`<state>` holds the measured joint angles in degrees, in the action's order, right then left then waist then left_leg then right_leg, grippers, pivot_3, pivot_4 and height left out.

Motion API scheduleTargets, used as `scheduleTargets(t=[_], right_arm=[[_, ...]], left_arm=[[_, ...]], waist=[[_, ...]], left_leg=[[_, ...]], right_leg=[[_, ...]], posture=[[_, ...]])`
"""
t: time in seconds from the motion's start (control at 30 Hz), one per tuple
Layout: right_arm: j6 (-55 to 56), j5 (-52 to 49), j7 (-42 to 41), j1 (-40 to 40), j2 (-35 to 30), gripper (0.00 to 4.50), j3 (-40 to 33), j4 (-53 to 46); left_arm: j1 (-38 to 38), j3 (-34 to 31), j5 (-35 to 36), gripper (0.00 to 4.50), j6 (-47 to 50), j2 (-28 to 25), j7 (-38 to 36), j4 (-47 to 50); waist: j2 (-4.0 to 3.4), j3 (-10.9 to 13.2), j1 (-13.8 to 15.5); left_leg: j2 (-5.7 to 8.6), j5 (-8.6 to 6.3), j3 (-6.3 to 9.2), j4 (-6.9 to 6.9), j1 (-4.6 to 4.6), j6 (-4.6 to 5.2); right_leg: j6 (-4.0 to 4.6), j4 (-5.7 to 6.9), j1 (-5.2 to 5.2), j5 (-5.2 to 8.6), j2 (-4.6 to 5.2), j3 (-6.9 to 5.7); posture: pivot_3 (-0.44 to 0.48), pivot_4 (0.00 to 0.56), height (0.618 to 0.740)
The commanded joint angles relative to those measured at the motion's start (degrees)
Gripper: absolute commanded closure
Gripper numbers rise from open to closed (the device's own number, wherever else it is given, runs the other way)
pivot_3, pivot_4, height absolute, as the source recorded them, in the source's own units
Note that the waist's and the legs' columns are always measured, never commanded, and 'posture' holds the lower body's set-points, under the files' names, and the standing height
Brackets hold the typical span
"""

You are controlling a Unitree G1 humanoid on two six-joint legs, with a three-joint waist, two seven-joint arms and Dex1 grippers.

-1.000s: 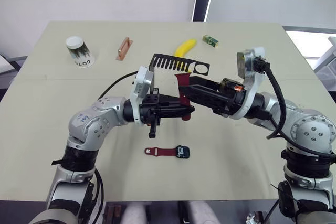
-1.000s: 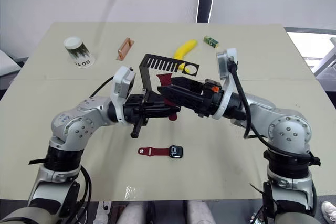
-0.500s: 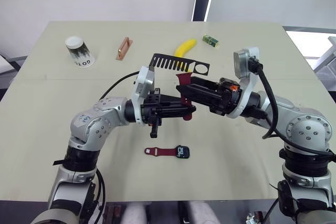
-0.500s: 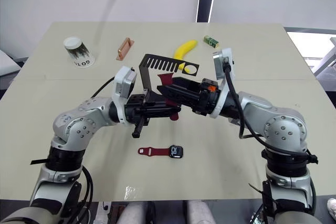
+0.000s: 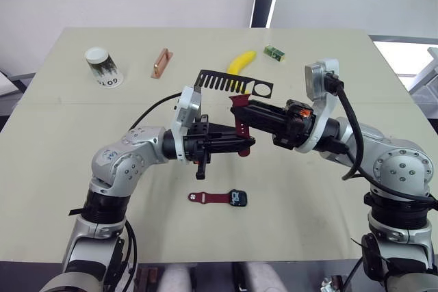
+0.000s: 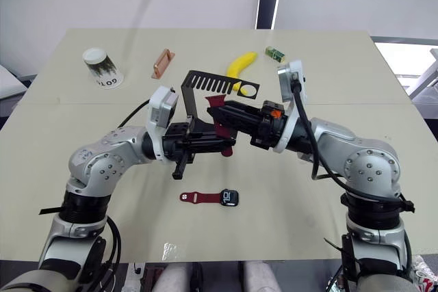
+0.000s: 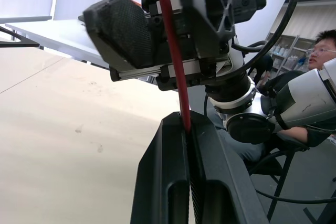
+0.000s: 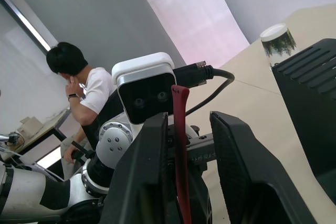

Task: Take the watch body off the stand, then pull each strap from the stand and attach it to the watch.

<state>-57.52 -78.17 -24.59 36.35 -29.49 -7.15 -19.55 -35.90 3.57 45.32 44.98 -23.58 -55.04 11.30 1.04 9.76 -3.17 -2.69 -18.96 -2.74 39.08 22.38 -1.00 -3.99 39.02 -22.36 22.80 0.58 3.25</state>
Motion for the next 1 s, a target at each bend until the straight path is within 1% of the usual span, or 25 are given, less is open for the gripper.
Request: scheduleTargets(t=[0.03,0.8,0.87,0.9,0.93,0.97,1.0], right_arm=[[0.78,-0.74,-1.44,1.21,-0.12,2.90,-0.58,-1.46],[0.78,-0.80,-0.86,2.00,0.41,2.90,-0.16,-1.44],[0.84,-1.05,-0.72,1.94,0.59,3.43,-0.21,-1.50],[0.92,-1.07,-0.67,1.91,0.68,3.74,-0.23,-1.58],[1.03,-0.96,-0.61,1.87,0.78,4.16,-0.26,-1.66],[1.25,-0.80,-0.63,1.80,0.94,4.44,-0.35,-1.82],[1.37,-0.74,-0.74,1.71,1.07,4.44,-0.41,-1.93]], left_arm=[[-0.94,-0.10,-0.01,4.50,-1.03,-0.14,-0.41,2.19],[-1.46,-0.40,-0.10,4.50,-1.29,0.38,0.01,2.01],[-1.50,-0.39,-0.10,4.50,-1.29,0.40,0.00,1.99],[-1.50,-0.38,-0.11,4.50,-1.30,0.41,0.00,1.98],[-1.51,-0.38,-0.10,4.50,-1.29,0.42,0.01,1.98],[-1.51,-0.39,-0.10,4.50,-1.29,0.43,0.04,1.99],[-1.52,-0.37,-0.12,4.50,-1.31,0.47,0.06,1.95]], waist=[[0.00,0.00,0.00],[0.00,0.00,0.00],[0.00,0.00,0.00],[0.00,0.00,0.00],[0.00,0.00,0.00],[0.00,0.00,-0.01],[0.00,0.00,0.00]], left_leg=[[0.00,0.00,0.00,0.00,0.00,0.00],[0.00,0.00,0.00,0.00,0.00,0.00],[0.00,0.00,0.00,0.00,0.00,0.00],[0.00,0.00,0.00,0.00,0.00,0.00],[0.00,0.00,0.00,0.00,0.00,0.00],[0.00,0.00,0.00,0.00,0.00,0.00],[0.00,0.00,0.00,0.00,0.00,0.00]], right_leg=[[0.00,0.00,0.00,0.00,0.00,0.00],[0.00,-0.01,0.00,0.00,0.00,0.00],[0.00,-0.01,0.00,0.00,0.00,0.00],[0.00,-0.01,0.00,0.00,0.00,0.00],[0.00,-0.01,0.00,0.00,0.00,0.00],[0.00,-0.01,0.00,0.00,0.00,0.00],[0.00,-0.01,0.00,0.00,0.00,0.00]], posture=[[0.000,0.150,0.740],[0.000,0.150,0.740],[0.000,0.150,0.740],[0.000,0.150,0.740],[0.000,0.150,0.740],[0.000,0.150,0.740],[0.000,0.150,0.740]])
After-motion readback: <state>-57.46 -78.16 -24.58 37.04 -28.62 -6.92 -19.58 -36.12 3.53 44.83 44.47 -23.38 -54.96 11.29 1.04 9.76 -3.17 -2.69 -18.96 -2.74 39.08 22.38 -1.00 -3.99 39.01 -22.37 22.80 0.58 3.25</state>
